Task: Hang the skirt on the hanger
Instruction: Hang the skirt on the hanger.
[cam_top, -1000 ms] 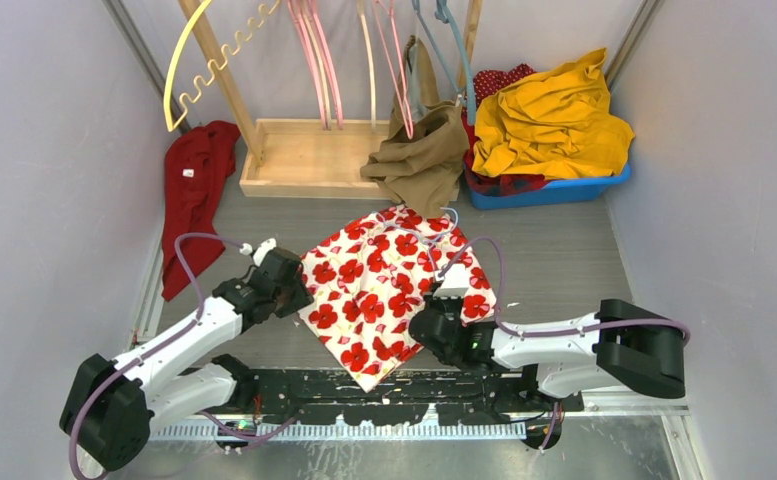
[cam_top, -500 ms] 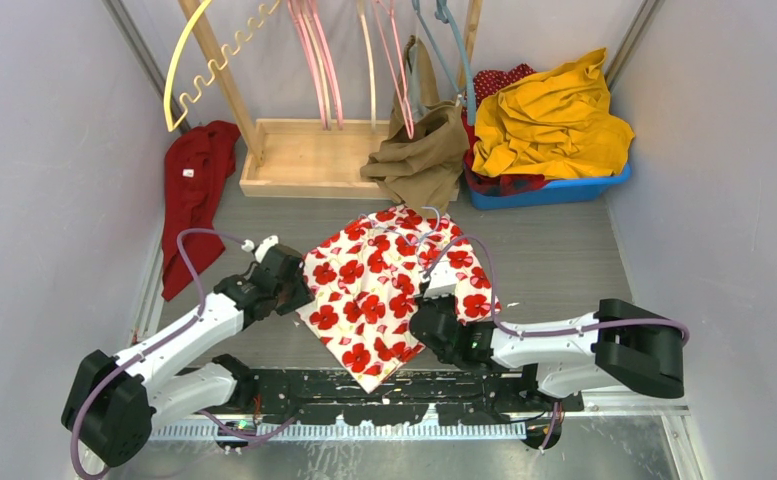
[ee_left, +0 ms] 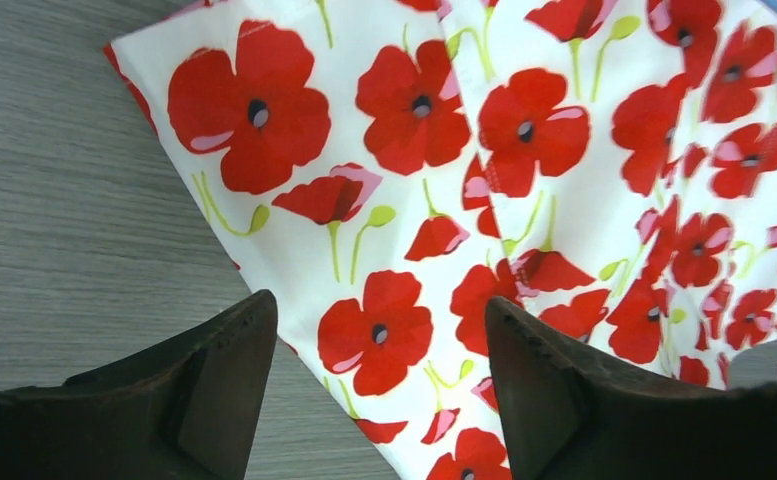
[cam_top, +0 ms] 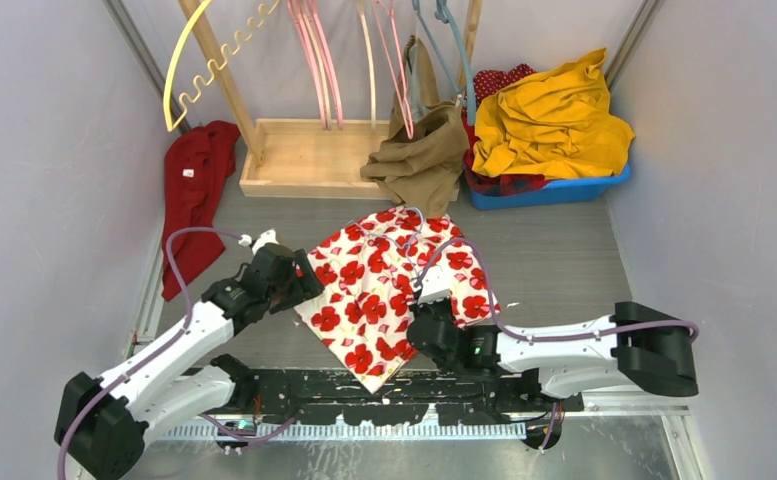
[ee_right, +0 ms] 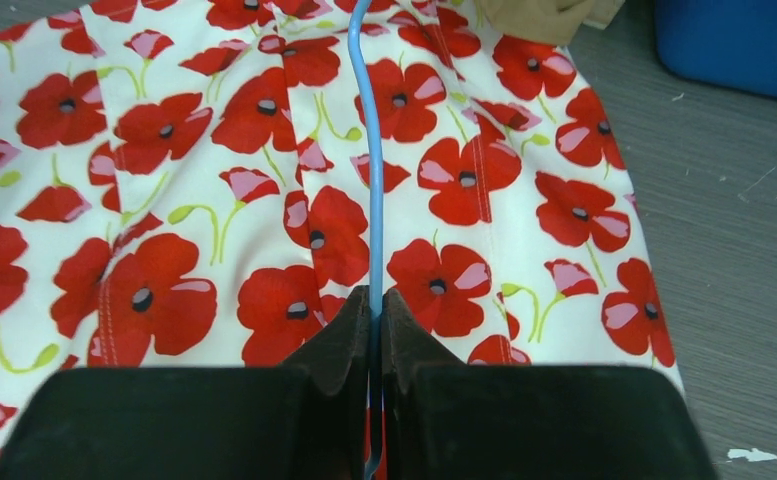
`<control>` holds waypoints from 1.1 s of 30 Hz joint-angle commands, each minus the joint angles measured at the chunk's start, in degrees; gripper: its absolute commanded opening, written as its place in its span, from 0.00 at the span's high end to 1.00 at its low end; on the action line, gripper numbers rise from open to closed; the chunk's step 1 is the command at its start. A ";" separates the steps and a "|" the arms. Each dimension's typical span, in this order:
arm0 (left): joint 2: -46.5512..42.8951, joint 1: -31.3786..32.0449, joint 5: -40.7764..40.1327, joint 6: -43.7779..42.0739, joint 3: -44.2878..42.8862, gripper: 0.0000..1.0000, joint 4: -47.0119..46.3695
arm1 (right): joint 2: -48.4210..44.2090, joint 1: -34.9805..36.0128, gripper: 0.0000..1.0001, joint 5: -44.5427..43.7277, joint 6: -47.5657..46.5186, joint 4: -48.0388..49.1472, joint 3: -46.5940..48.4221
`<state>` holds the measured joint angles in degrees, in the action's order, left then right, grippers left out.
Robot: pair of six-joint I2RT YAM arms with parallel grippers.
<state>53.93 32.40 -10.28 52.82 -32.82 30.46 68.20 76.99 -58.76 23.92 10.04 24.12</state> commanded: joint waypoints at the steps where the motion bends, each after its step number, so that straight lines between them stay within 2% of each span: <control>1: -4.96 -0.15 0.67 -3.35 -0.98 0.19 -0.49 | -5.02 2.06 0.99 -5.29 -2.57 -4.00 4.48; 7: -8.41 -0.15 -0.08 -4.15 -3.27 0.00 4.61 | -10.03 6.29 0.99 -6.93 -4.99 -11.09 9.20; 17: -11.18 -0.15 0.80 -4.79 -5.87 0.01 7.07 | -16.25 15.43 0.99 -9.72 -5.30 -30.33 21.87; 22: -11.79 -0.14 -0.11 -5.74 -7.88 0.01 8.98 | -15.88 18.88 0.99 -9.12 -4.59 -40.04 31.11; 26: -11.92 -0.15 -0.67 -6.23 -9.61 0.01 10.77 | -14.09 19.93 0.99 -7.84 -3.83 -46.47 38.52; 33: -14.12 -0.15 -1.08 -6.69 -10.44 0.01 11.99 | -11.97 20.11 0.99 -8.32 -4.13 -52.10 47.43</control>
<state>41.52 32.40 -10.07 47.48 -40.38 41.34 55.68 96.71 -64.86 19.46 -38.50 65.65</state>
